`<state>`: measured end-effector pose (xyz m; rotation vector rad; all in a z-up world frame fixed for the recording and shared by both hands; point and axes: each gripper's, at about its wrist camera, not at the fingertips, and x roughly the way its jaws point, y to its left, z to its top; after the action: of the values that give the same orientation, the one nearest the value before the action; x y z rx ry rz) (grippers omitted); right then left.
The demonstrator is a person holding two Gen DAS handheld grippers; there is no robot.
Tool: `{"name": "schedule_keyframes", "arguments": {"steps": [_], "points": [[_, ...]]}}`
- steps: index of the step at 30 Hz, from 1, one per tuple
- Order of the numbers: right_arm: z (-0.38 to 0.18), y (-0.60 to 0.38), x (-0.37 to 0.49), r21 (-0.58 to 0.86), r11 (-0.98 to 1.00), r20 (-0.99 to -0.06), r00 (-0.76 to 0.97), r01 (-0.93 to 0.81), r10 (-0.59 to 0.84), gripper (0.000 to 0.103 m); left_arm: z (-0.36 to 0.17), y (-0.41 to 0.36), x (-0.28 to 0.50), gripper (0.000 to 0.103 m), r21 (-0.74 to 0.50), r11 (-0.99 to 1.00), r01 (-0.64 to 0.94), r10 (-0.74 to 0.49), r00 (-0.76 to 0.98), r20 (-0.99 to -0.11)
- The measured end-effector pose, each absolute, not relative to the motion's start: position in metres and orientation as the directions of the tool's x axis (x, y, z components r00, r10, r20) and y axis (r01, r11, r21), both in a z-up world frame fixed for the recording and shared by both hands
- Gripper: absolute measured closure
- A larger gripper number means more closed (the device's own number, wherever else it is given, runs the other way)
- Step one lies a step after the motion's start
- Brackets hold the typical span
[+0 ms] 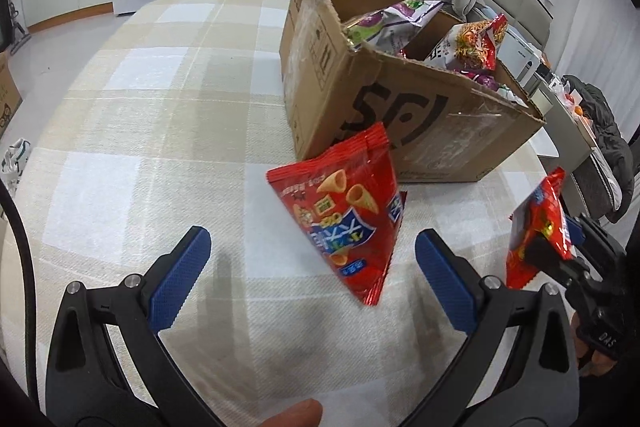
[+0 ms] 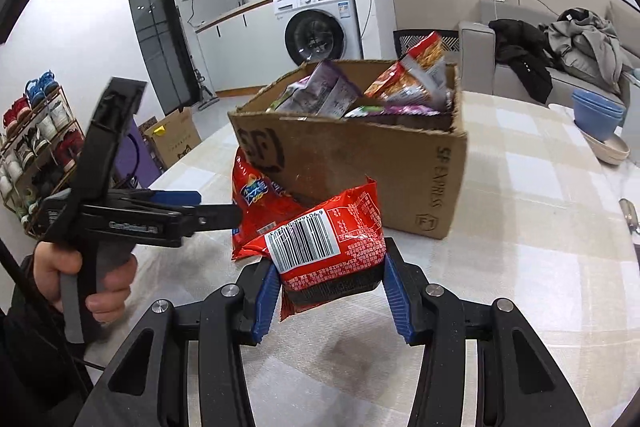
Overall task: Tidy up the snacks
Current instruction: 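Grasp the red barcode chip packet with the right tool while the left grasps the red corn-chip packet, then lift both red packets and carry them over the box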
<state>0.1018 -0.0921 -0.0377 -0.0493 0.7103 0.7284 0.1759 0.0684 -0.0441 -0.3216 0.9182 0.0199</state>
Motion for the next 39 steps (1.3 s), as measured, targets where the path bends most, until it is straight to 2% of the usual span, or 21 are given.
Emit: {"name": "schedule_keyframes", "arguments": {"steps": [12,15,17,19,22,26,32,39], "points": [[-0.035,-0.099,0.103,0.215,0.758,-0.609,0.523,-0.616,0.597,0.055,-0.056,0.065,0.222,0.002,-0.257,0.95,-0.177,-0.109,0.585,-0.804],[-0.036,-0.1,0.104,0.217,0.761,-0.612,0.522,-0.612,0.594,0.055,-0.059,0.062,0.231,0.008,-0.261,0.953,-0.156,-0.122,0.59,-0.798],[-0.036,-0.101,0.105,0.218,0.762,-0.614,0.521,-0.61,0.593,0.055,-0.059,0.055,0.236,0.021,-0.227,0.966,-0.123,-0.113,0.589,-0.8],[-0.037,-0.1,0.106,0.22,0.763,-0.616,0.52,-0.608,0.592,0.055,-0.06,0.051,0.235,0.032,-0.244,0.966,-0.086,-0.147,0.595,-0.79],[-0.039,-0.1,0.107,0.223,0.763,-0.619,0.517,-0.606,0.591,0.055,-0.058,0.047,0.238,0.038,-0.237,0.969,-0.072,-0.146,0.607,-0.781],[-0.04,-0.101,0.108,0.228,0.764,-0.621,0.514,-0.604,0.592,0.055,-0.055,0.046,0.237,0.055,-0.25,0.966,-0.065,-0.158,0.618,-0.77],[-0.041,-0.101,0.11,0.236,0.763,-0.621,0.511,-0.601,0.595,0.055,-0.049,0.042,0.23,0.064,-0.254,0.966,-0.056,-0.164,0.625,-0.763],[-0.04,-0.103,0.112,0.246,0.762,-0.615,0.511,-0.599,0.6,0.055,-0.041,0.041,0.208,0.065,-0.26,0.965,-0.041,-0.177,0.631,-0.755]]}}
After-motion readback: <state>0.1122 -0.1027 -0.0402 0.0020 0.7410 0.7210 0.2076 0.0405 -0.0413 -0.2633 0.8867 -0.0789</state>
